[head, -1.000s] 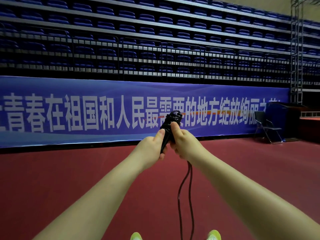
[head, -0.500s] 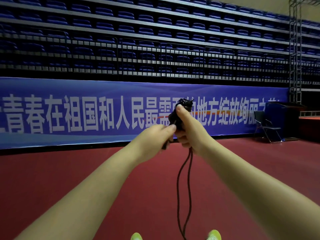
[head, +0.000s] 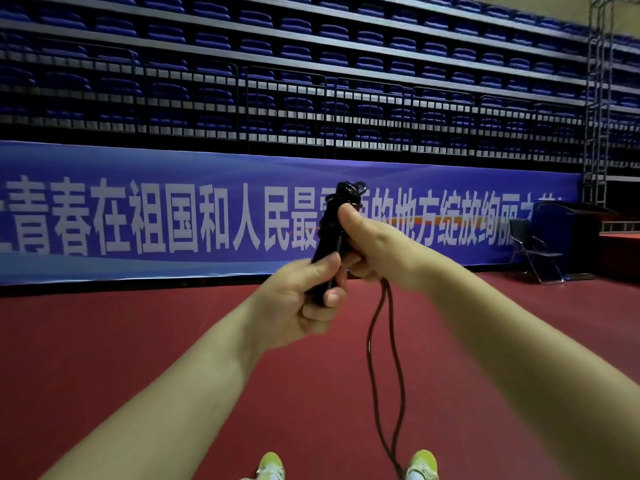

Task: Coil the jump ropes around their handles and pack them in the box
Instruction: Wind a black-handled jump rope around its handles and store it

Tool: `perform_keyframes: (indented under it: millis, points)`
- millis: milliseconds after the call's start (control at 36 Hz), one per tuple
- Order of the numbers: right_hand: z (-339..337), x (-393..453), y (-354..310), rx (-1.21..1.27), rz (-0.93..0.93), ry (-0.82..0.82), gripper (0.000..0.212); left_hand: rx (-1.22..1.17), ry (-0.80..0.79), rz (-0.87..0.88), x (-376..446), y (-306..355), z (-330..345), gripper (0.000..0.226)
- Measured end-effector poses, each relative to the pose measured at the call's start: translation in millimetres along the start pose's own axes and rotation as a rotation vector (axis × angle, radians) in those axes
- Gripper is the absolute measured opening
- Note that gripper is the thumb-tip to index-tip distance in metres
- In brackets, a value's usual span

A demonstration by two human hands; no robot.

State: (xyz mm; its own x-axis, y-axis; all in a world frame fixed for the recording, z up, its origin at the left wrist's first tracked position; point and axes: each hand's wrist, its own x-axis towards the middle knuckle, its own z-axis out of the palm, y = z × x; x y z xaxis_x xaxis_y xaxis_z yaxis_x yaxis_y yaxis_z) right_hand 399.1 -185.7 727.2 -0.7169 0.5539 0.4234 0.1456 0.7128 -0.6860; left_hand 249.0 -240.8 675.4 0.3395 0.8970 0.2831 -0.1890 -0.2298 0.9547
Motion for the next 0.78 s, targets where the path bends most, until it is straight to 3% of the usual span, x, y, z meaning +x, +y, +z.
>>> perform_keyframes:
  millis: [167,250,417,583,639,694,778]
  points:
    - [5.6,12.9,16.7,0.086,0.108,0.072,0.050,0.506,0.311,0.014,5.3,11.9,-0.4,0.028]
    - [8.9,14.8,21.9,0.092,0.151,0.137,0.052,0.878,0.461,0.023,8.7,15.8,-0.1,0.032]
    - [10.0,15.1,25.8,-0.022,0.201,0.202,0.058,1.320,0.531,-0.082,16.0,22.1,-3.5,0.030]
    - [10.6,17.0,27.8,0.199,0.285,0.203,0.061,1.878,0.653,-0.078,24.0,19.9,7.7,0.027]
    - [10.9,15.6,29.6,0.272,0.293,0.212,0.059,1.903,0.621,-0.059,23.3,20.2,11.5,0.029]
    - [12.0,14.0,31.9,0.281,0.278,0.240,0.056,1.763,0.496,-0.069,18.3,22.6,13.1,0.033]
    - [12.6,11.4,31.0,0.291,0.214,0.251,0.050,1.215,0.263,-0.168,8.8,24.0,13.4,0.036]
